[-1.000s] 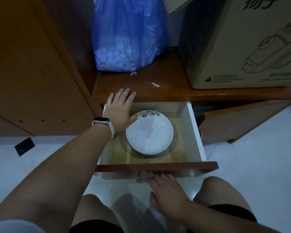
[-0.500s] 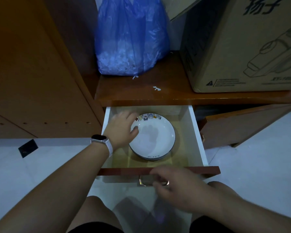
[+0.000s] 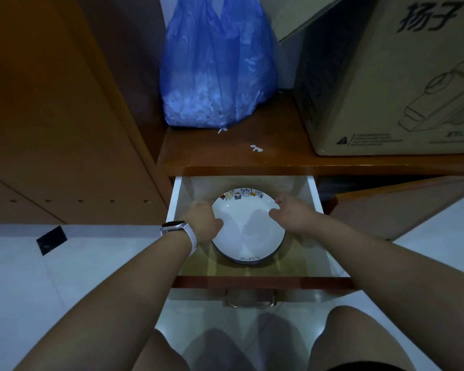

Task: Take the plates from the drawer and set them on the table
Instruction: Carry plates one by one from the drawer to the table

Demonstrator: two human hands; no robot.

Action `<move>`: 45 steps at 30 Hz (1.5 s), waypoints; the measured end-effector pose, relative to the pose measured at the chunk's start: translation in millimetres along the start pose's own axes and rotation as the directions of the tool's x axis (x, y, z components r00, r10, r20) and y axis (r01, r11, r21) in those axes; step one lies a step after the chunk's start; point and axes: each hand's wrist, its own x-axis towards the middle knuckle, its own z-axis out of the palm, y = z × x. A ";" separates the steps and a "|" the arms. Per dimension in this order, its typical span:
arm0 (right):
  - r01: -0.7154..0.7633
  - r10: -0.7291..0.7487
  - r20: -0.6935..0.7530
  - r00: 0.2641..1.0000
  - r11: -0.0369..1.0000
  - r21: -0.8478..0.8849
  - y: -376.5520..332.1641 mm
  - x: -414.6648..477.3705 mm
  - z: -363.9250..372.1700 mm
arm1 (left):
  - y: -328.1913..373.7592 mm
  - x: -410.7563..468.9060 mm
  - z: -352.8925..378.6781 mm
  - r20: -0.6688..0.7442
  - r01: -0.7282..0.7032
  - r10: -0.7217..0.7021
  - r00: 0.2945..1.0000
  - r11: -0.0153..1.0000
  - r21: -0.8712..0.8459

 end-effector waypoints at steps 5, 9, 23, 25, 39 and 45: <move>-0.011 0.008 -0.050 0.999 0.997 -0.073 14.5 11.0 13.4 | -3.6 4.6 11.4 0.064 0.042 -0.039 0.997 0.997 -0.059; -0.060 0.054 -0.062 0.997 0.993 -0.097 18.4 12.3 24.5 | -6.9 4.8 16.9 0.071 0.066 -0.064 0.995 0.998 -0.023; -0.103 0.102 -0.010 0.995 0.990 -0.096 24.4 21.3 32.7 | -9.8 9.4 32.1 0.019 0.092 -0.092 0.996 0.995 -0.032; -0.104 0.105 -0.001 0.995 0.990 -0.095 26.1 21.9 35.7 | -13.5 12.3 34.5 0.058 0.109 -0.106 0.993 0.993 -0.049; -0.124 0.115 -0.089 0.989 0.987 -0.104 25.4 26.8 40.9 | -22.0 24.0 46.8 0.012 0.129 -0.129 0.992 0.992 -0.004; -0.091 0.077 -0.089 0.993 0.984 -0.155 24.0 24.3 40.8 | -23.4 27.3 47.5 0.034 0.143 -0.145 0.989 0.988 0.059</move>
